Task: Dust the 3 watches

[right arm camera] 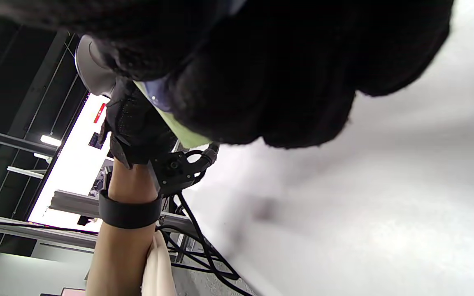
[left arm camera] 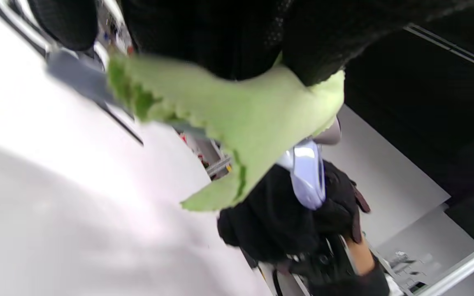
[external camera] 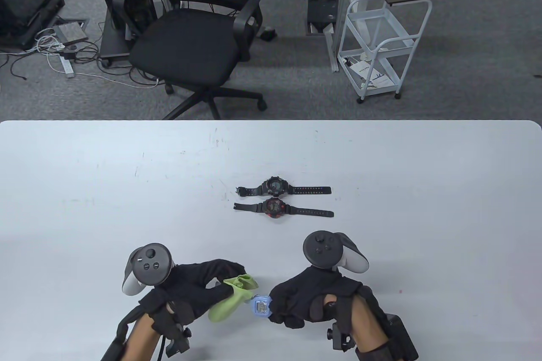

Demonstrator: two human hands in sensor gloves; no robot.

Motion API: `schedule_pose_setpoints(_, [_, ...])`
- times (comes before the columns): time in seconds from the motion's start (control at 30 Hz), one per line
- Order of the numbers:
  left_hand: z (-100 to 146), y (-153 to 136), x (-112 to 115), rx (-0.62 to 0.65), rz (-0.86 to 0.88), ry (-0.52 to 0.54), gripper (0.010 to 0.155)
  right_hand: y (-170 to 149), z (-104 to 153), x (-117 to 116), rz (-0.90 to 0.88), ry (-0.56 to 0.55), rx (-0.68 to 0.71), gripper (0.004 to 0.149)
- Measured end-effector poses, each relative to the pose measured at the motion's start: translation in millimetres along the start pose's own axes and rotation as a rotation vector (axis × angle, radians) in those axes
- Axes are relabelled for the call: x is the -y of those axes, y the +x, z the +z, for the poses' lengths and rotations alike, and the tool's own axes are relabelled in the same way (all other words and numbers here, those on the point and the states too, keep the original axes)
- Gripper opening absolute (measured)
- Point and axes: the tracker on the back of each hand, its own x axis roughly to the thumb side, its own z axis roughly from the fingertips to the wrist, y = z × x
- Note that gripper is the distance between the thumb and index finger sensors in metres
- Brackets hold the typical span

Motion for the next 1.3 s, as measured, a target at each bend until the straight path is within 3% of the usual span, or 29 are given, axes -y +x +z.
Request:
schedule_pose_setpoints(0.1, [-3.7, -0.4, 7.1, -0.04, -0.064, -0.028, 0.046, -0.3, 1.4, 1.0, 0.032, -0.014, -0.016, 0.056])
schedule_pose_setpoints(0.23, [-7.3, -2.8, 12.6, -0.083, -0.125, -0.04, 0.048, -2.6, 3.4, 6.3, 0.098, -0.116, -0.018, 0.056])
schedule_pose_setpoints(0.5, [-9.3, -9.1, 18.3, -0.127, -0.138, 0.049, 0.061, -5.9, 7.7, 15.1, 0.198, -0.3, -0.016, 0.055])
schedule_pose_setpoints(0.57, [-10.6, -10.1, 22.0, -0.139, -0.159, 0.007, 0.059, -7.4, 7.8, 16.0, 0.189, -0.337, 0.005, 0.055])
schedule_pose_setpoints(0.7, [-14.0, -11.6, 30.1, -0.161, -0.19, -0.017, 0.067, -13.3, 7.4, 18.0, 0.189, -0.405, 0.002, 0.053])
schedule_pose_setpoints(0.83, [-17.5, -7.7, 36.1, -0.177, -0.277, 0.058, 0.054, -15.9, 7.2, 18.5, 0.157, -0.454, 0.04, 0.051])
schedule_pose_setpoints(1.07, [-14.0, -4.1, 31.0, -0.167, -0.322, 0.15, 0.051, -15.4, 9.3, 18.0, 0.113, -0.55, 0.102, 0.049])
schedule_pose_setpoints(1.3, [-11.3, -2.7, 29.5, -0.144, -0.338, 0.182, 0.05, -20.5, 10.9, 19.5, 0.093, -0.556, 0.103, 0.048])
